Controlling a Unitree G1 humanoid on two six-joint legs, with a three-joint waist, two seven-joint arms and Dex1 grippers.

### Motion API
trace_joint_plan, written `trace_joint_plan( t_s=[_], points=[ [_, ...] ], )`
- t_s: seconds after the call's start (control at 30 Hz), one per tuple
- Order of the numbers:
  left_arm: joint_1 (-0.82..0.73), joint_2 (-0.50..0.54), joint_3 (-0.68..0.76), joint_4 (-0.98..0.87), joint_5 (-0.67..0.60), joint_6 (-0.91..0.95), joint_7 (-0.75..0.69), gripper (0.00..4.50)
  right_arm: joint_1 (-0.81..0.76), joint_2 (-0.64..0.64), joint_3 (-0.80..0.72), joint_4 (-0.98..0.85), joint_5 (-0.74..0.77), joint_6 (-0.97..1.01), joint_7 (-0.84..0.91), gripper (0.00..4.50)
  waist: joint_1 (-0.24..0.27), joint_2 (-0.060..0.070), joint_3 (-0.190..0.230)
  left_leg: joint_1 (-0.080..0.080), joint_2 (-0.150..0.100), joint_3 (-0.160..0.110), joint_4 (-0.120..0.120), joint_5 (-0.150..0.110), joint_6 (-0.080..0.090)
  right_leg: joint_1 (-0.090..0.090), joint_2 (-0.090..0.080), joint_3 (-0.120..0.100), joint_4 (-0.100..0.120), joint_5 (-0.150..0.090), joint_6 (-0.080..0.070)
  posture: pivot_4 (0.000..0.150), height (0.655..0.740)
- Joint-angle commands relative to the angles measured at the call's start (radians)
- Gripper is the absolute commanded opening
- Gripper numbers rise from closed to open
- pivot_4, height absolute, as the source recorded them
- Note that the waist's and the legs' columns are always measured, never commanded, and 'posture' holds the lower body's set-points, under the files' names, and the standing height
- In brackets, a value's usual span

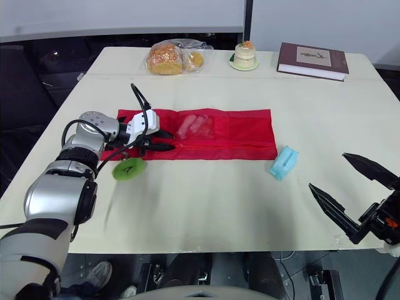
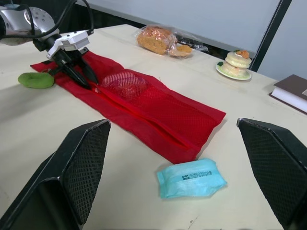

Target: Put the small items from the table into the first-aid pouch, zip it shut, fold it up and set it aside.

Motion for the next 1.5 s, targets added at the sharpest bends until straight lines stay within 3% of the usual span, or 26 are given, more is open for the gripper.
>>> trace_joint_plan(
  t_s=[0.03, 0.1, 0.33, 0.63, 0.8, 0.93, 1.07, 1.17, 1.4, 1.5],
  points=[
    [-0.056, 0.02, 0.041, -0.016, -0.071, 0.034, -0.206, 3.73, 0.005, -0.015, -0.006, -0.012, 0.001, -0.017, 0.004, 4.5, 0.004, 0.0, 0.0, 0.0, 0.0, 0.0, 0.0, 0.0, 0.0, 0.0, 0.0, 0.0, 0.0, 0.0, 0.0, 0.15, 0.7289],
    [-0.076, 0.007, 0.046, -0.034, -0.109, 0.058, -0.261, 4.47, 0.009, -0.018, -0.001, -0.017, 0.0, -0.012, 0.001, 4.5, 0.006, 0.0, 0.0, 0.0, 0.0, 0.0, 0.0, 0.0, 0.0, 0.0, 0.0, 0.0, 0.0, 0.0, 0.0, 0.15, 0.7289],
    [-0.076, -0.133, 0.054, -0.089, -0.146, 0.016, -0.173, 4.47, -0.004, -0.011, 0.13, -0.04, -0.122, -0.002, -0.06, 4.5, 0.022, -0.001, 0.0, -0.002, -0.001, -0.002, 0.004, -0.001, 0.001, 0.001, -0.001, -0.001, 0.0, 0.0, 0.0, 0.15, 0.7289],
    [-0.083, -0.347, 0.055, -0.067, -0.127, -0.007, 0.091, 4.47, -0.075, 0.015, 0.328, -0.089, -0.288, 0.035, -0.219, 4.5, 0.014, -0.001, 0.0, -0.003, -0.001, -0.002, 0.005, -0.001, 0.001, 0.0, 0.0, -0.001, 0.001, 0.0, 0.0, 0.15, 0.7289],
    [-0.093, -0.41, 0.003, -0.046, -0.062, -0.031, 0.187, 4.47, -0.076, 0.034, 0.372, -0.106, -0.338, 0.044, -0.266, 4.5, 0.015, -0.001, 0.0, -0.003, -0.002, -0.002, 0.005, -0.001, 0.001, 0.0, 0.0, -0.001, 0.001, 0.0, 0.0, 0.15, 0.7289],
    [-0.106, -0.47, -0.064, -0.009, 0.031, -0.033, 0.352, 4.47, -0.08, 0.061, 0.405, -0.104, -0.384, 0.028, -0.289, 4.5, 0.019, -0.001, 0.0, -0.003, -0.004, -0.003, 0.005, -0.001, 0.001, 0.0, -0.001, -0.001, 0.0, 0.0, 0.0, 0.15, 0.7289],
    [-0.11, -0.492, -0.082, 0.004, 0.058, -0.047, 0.39, 4.47, -0.084, 0.072, 0.435, -0.108, -0.418, 0.028, -0.3, 4.5, 0.014, -0.001, 0.0, -0.003, -0.004, -0.003, 0.005, -0.001, 0.001, 0.0, -0.001, -0.001, 0.0, 0.0, 0.0, 0.15, 0.7289],
    [-0.118, -0.514, -0.077, 0.016, 0.065, -0.021, 0.429, 3.65, -0.075, 0.08, 0.459, -0.112, -0.453, 0.027, -0.304, 4.5, 0.015, -0.001, 0.0, -0.003, -0.004, -0.003, 0.005, -0.001, 0.001, 0.0, 0.0, -0.001, 0.0, 0.0, 0.0, 0.15, 0.7289],
    [-0.125, -0.513, -0.067, 0.025, 0.067, 0.004, 0.453, 0.2, -0.08, 0.091, 0.462, -0.105, -0.471, 0.023, -0.297, 4.5, 0.015, -0.001, 0.0, -0.003, -0.004, -0.003, 0.005, -0.001, 0.001, 0.0, 0.0, -0.001, 0.0, 0.0, 0.0, 0.15, 0.7289],
    [-0.127, -0.511, -0.065, 0.025, 0.066, 0.006, 0.453, 0.08, -0.086, 0.093, 0.463, -0.098, -0.473, 0.022, -0.294, 4.5, 0.015, -0.001, 0.0, -0.003, -0.004, -0.003, 0.005, -0.001, 0.001, 0.0, -0.001, -0.001, 0.0, 0.0, 0.0, 0.15, 0.7289]
  ],
)
